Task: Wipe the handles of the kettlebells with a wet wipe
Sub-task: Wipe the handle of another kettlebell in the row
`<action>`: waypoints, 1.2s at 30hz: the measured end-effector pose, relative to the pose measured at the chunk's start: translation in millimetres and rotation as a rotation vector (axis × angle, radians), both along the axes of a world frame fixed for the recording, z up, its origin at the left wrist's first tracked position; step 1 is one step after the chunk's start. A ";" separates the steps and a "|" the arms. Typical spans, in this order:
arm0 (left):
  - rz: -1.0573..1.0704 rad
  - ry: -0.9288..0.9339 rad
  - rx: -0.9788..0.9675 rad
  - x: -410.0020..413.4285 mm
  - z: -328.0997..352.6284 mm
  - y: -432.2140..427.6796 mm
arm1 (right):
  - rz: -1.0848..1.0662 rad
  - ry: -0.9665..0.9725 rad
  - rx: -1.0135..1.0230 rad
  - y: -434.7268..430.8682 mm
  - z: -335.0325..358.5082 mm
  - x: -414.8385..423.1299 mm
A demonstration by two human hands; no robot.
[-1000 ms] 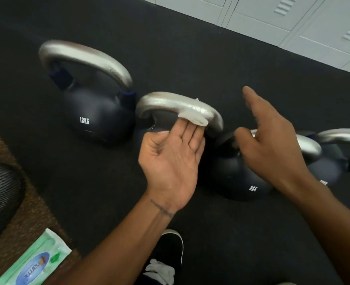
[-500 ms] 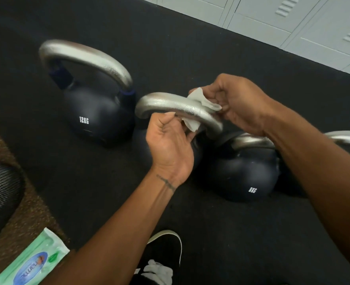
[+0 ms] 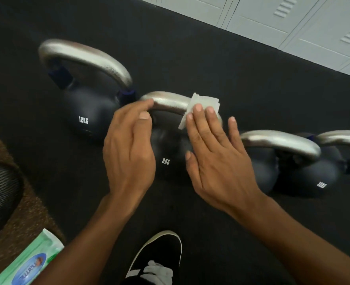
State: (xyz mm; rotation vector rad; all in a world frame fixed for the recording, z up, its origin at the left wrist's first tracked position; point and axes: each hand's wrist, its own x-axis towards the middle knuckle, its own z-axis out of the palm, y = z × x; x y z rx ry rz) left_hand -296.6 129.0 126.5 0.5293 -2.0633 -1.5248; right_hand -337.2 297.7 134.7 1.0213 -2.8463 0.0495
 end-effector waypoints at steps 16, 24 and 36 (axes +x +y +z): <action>-0.025 -0.004 -0.538 -11.0 -20.3 0.8 | -0.298 -0.374 -0.394 -26.1 -19.2 33.7; -0.078 0.025 -0.786 -7.9 -36.0 -8.0 | -0.579 -0.786 -1.081 -25.9 -5.5 21.1; -0.092 0.224 0.007 -8.6 -40.8 -17.1 | -0.304 -0.555 -0.837 -19.1 34.0 -23.2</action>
